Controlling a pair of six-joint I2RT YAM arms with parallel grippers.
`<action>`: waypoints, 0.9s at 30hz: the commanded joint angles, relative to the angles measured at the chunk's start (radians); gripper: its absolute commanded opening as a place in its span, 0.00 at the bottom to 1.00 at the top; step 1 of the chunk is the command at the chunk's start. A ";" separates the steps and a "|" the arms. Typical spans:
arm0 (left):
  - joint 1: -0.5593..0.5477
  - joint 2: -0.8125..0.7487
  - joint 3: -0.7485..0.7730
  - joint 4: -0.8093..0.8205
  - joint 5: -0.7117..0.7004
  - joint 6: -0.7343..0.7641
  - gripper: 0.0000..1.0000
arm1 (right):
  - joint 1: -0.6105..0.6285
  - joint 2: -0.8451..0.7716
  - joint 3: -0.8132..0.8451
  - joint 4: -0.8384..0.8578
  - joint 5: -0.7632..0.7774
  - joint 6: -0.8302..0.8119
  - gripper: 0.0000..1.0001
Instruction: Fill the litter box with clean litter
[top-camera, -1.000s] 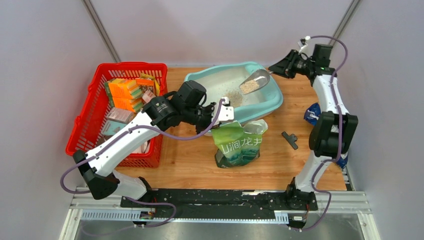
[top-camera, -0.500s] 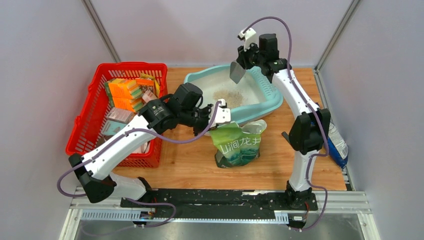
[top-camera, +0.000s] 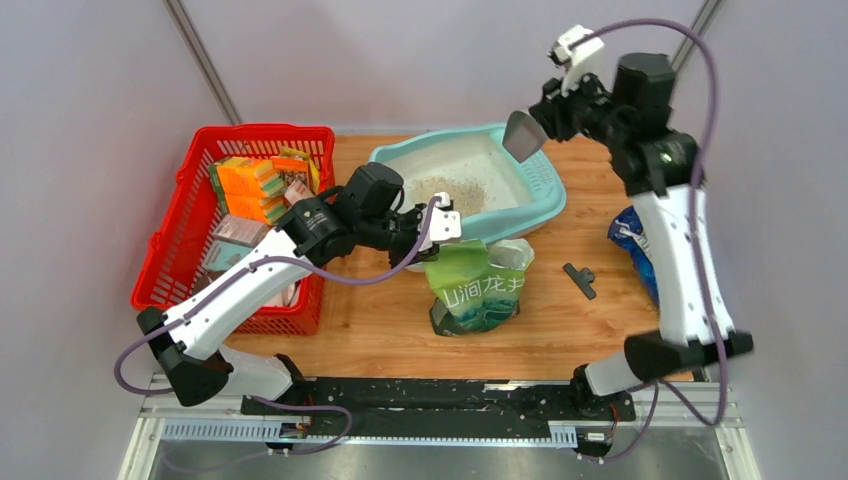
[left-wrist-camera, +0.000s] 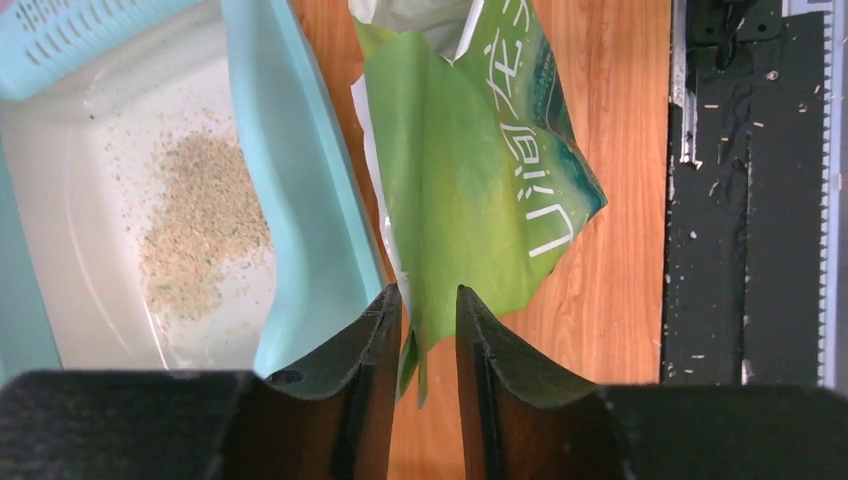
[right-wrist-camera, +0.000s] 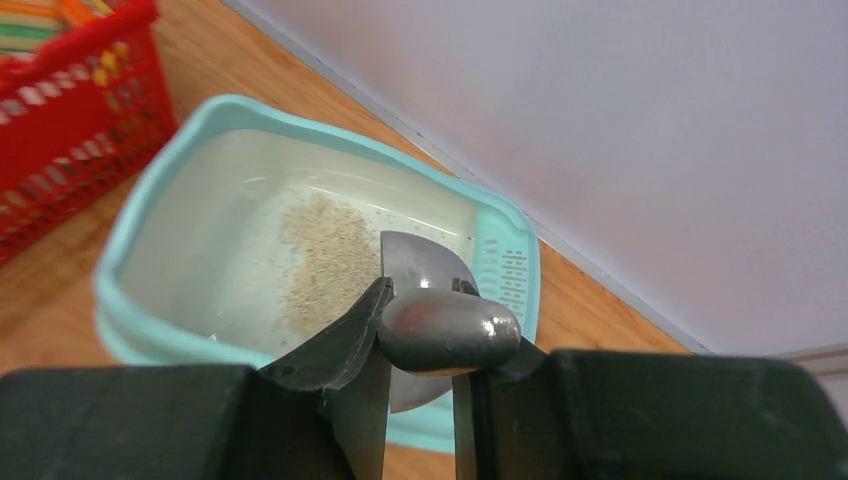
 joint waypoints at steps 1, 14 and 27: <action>0.007 -0.013 0.002 0.043 0.051 -0.030 0.41 | 0.008 -0.242 -0.005 -0.297 -0.140 0.032 0.00; 0.009 0.036 0.025 0.040 0.130 -0.021 0.34 | 0.008 -0.368 -0.186 -0.615 -0.388 -0.173 0.00; 0.007 0.036 0.022 0.018 0.160 -0.018 0.00 | 0.010 -0.263 0.015 -0.645 -0.440 -0.238 0.00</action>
